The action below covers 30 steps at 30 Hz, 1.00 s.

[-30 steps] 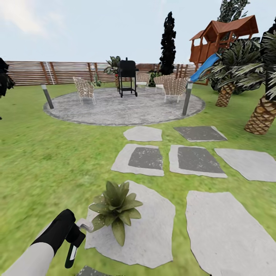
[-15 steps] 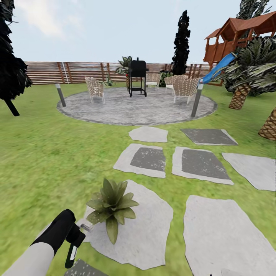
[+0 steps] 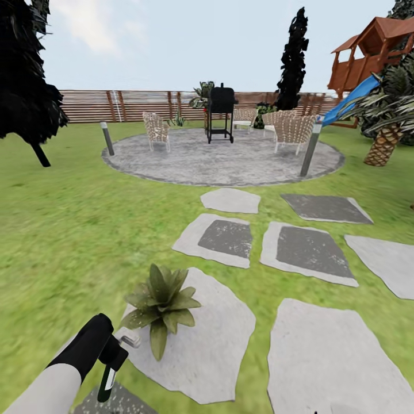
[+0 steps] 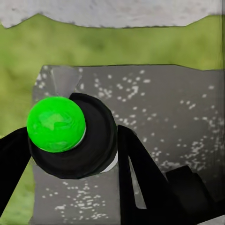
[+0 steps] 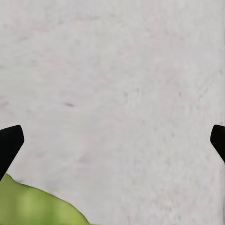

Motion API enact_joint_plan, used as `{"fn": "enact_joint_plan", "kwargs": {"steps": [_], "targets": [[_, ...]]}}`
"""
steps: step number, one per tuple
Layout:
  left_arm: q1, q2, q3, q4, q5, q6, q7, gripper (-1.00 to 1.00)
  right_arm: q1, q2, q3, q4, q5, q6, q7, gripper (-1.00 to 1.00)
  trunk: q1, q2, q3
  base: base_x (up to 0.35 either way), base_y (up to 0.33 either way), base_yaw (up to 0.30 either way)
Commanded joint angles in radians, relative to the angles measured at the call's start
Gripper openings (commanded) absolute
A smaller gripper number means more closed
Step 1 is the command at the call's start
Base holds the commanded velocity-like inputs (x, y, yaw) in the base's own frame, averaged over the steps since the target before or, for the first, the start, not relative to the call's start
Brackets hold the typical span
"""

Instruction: Pick up the pesticide atomizer in the garden and spray insectifuge to fully cover both potted plants in the garden.

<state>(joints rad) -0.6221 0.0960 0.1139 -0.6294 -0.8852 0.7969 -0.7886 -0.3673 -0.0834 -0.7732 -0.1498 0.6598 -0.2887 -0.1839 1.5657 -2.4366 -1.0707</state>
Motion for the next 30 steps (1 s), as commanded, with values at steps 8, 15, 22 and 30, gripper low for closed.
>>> {"fn": "enact_joint_plan", "kwargs": {"steps": [8, 15, 22, 30], "targets": [[-0.001, -0.001, 0.004, -0.001, -0.011, 0.002, -0.011, -1.00, -0.001, 0.000, -0.008, 0.002, 0.011, -0.004, -0.003, 1.00, 0.000, 0.000, -0.001, 0.000, -0.275, 0.276], [-0.001, -0.001, 0.004, -0.001, -0.011, 0.002, -0.011, -1.00, -0.001, 0.000, -0.008, 0.001, 0.011, -0.004, -0.003, 1.00, 0.000, 0.000, -0.001, 0.000, -0.275, 0.271], [-0.001, -0.001, 0.004, -0.001, -0.011, 0.002, -0.011, -1.00, -0.001, -0.001, -0.008, 0.001, 0.011, -0.004, -0.003, 1.00, 0.000, 0.000, -0.001, 0.000, -0.275, 0.050], [-0.001, -0.001, 0.004, -0.001, -0.011, 0.002, -0.011, -1.00, -0.001, 0.001, -0.008, 0.001, 0.011, -0.004, -0.003, 1.00, 0.000, 0.000, -0.001, 0.000, -0.275, 0.176]]}}
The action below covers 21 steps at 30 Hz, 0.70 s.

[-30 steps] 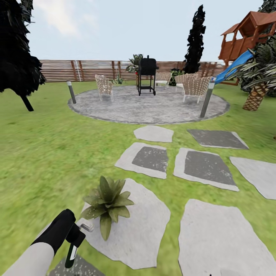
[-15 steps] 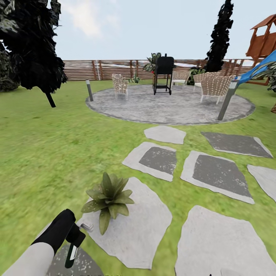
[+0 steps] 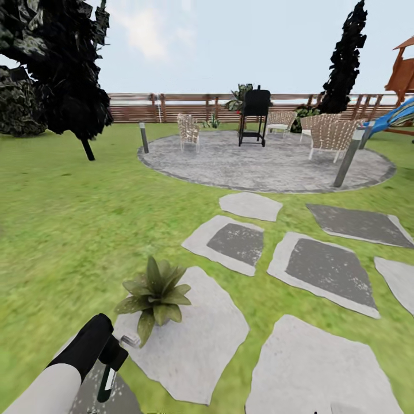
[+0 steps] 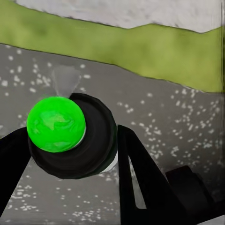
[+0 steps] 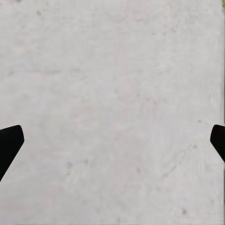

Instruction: Pick up the pesticide atomizer in the garden and spray insectifuge to fully cover both potted plants in the garden.

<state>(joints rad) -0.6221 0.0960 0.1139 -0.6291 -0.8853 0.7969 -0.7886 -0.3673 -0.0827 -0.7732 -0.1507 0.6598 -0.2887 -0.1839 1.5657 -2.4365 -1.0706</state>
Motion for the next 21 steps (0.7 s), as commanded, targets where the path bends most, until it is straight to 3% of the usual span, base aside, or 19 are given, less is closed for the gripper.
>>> {"fn": "enact_joint_plan", "kwargs": {"steps": [1, 15, 21], "targets": [[-0.001, -0.001, 0.004, -0.001, -0.011, 0.002, -0.011, -1.00, -0.001, 0.000, -0.008, 0.002, 0.011, -0.004, -0.003, 1.00, 0.000, 0.000, -0.001, 0.000, -0.275, 0.272], [-0.001, 0.003, 0.004, -0.001, -0.013, 0.003, -0.010, -1.00, -0.001, 0.000, -0.008, 0.002, 0.011, -0.004, -0.003, 1.00, 0.000, 0.000, -0.001, 0.001, -0.274, 0.264], [-0.001, 0.012, -0.001, 0.000, -0.014, 0.005, -0.009, -1.00, -0.001, -0.001, -0.008, 0.002, 0.011, -0.004, -0.003, 1.00, 0.000, 0.000, -0.001, 0.082, -0.069, 0.041]]}}
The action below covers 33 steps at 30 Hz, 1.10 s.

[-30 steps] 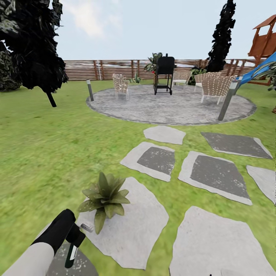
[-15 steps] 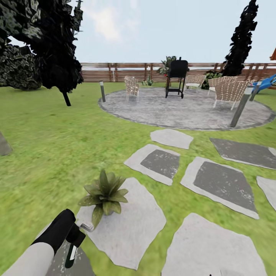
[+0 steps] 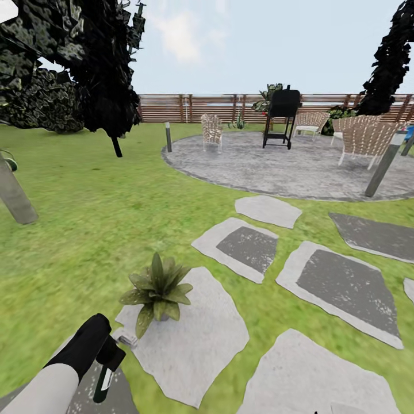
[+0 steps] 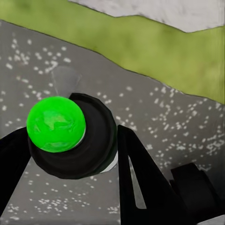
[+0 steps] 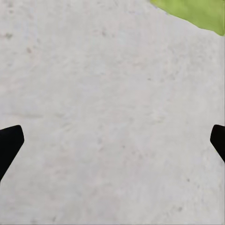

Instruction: Pick up the pesticide atomizer in the garden and spray insectifuge to fully cover both potted plants in the garden.

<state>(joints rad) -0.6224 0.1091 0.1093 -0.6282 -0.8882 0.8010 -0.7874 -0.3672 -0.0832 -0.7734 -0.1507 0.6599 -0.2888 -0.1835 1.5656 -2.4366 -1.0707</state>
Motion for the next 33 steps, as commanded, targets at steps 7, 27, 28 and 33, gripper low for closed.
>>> {"fn": "enact_joint_plan", "kwargs": {"steps": [7, 27, 28, 33], "targets": [[0.004, 0.002, 0.004, 0.003, -0.013, 0.000, -0.010, -1.00, -0.001, 0.000, -0.007, 0.002, 0.010, -0.004, -0.004, 1.00, 0.000, 0.000, -0.001, 0.007, -0.002, 0.186], [0.006, -0.015, 0.007, 0.013, -0.005, -0.002, 0.103, -1.00, -0.001, -0.007, -0.007, 0.002, 0.012, -0.003, -0.002, 1.00, 0.000, 0.000, -0.001, 0.007, -0.018, 0.093], [0.005, -0.015, 0.007, 0.012, -0.005, -0.002, 0.103, -1.00, 0.000, -0.007, -0.007, 0.002, 0.012, -0.003, -0.002, 1.00, 0.000, 0.000, -0.001, 0.086, -0.228, 0.000], [0.006, -0.015, 0.008, 0.007, -0.005, -0.002, 0.103, -1.00, -0.001, -0.007, -0.007, 0.002, 0.012, -0.003, -0.002, 1.00, 0.000, 0.000, -0.001, 0.097, -0.253, 0.000]]}}
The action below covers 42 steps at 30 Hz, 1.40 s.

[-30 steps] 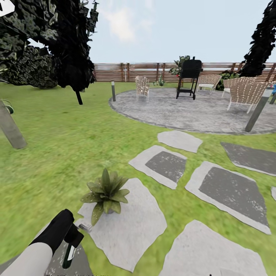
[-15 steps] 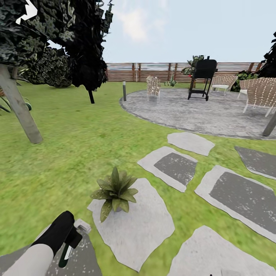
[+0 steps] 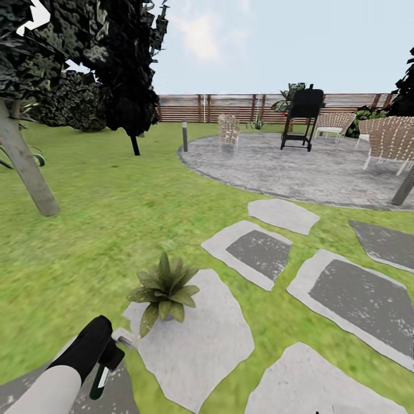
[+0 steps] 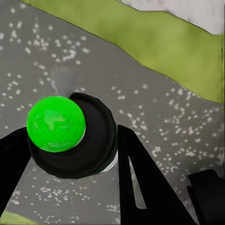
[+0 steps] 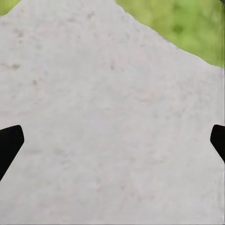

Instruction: Pick up the pesticide atomizer in the garden and spray insectifuge to fully cover both potted plants in the garden.

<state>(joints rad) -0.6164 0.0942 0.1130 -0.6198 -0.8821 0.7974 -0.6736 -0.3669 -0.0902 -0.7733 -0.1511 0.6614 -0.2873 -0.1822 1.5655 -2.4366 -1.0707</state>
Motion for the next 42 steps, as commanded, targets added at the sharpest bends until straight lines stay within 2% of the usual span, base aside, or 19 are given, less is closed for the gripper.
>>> {"fn": "enact_joint_plan", "kwargs": {"steps": [1, 5, 11, 14, 17, 21, 24, 30, 42], "targets": [[0.000, -0.001, 0.005, -0.003, -0.011, 0.002, -0.011, -1.00, -0.001, 0.001, -0.007, 0.002, 0.010, -0.004, -0.003, 1.00, 0.000, 0.000, -0.001, 0.097, -0.262, 0.000], [-0.002, -0.002, 0.006, -0.008, -0.011, 0.004, -0.011, -1.00, -0.001, 0.002, -0.007, 0.002, 0.009, -0.005, -0.004, 1.00, 0.000, 0.000, -0.001, 0.094, -0.263, 0.024], [-0.010, -0.027, -0.001, -0.011, -0.012, 0.013, -0.012, -1.00, -0.001, 0.005, -0.008, 0.002, 0.008, -0.006, -0.005, 1.00, 0.000, 0.000, -0.006, 0.099, -0.262, 0.182], [-0.022, -0.030, -0.007, -0.011, -0.013, 0.048, -0.031, -1.00, -0.001, 0.008, -0.008, 0.002, 0.008, -0.006, -0.005, 1.00, 0.000, 0.000, -0.009, 0.178, -0.207, 0.217], [-0.081, -0.018, -0.013, -0.011, -0.024, 0.123, -0.105, -1.00, -0.001, 0.009, -0.008, 0.002, 0.007, -0.006, -0.005, 1.00, 0.000, 0.000, -0.012, 0.056, -0.057, 0.219], [-0.169, 0.011, -0.014, -0.003, -0.044, 0.149, -0.193, -1.00, -0.001, 0.009, -0.009, 0.002, 0.007, -0.006, -0.005, 1.00, 0.000, 0.000, -0.015, 0.009, -0.009, 0.219], [-0.203, 0.023, -0.016, 0.004, -0.059, 0.179, -0.226, -1.00, -0.001, 0.008, -0.010, 0.000, 0.007, -0.006, -0.005, 1.00, 0.000, 0.000, -0.018, 0.002, -0.002, 0.217], [-0.198, 0.024, -0.021, 0.005, -0.126, 0.192, -0.233, -1.00, -0.001, 0.000, -0.008, -0.001, 0.010, -0.004, -0.001, 1.00, 0.000, 0.000, -0.019, 0.000, 0.000, 0.053], [-0.194, 0.017, -0.021, 0.006, -0.130, 0.194, -0.233, -1.00, -0.001, 0.000, -0.007, -0.001, 0.009, -0.004, -0.001, 1.00, 0.000, 0.000, -0.019, 0.166, -0.131, 0.001]]}}
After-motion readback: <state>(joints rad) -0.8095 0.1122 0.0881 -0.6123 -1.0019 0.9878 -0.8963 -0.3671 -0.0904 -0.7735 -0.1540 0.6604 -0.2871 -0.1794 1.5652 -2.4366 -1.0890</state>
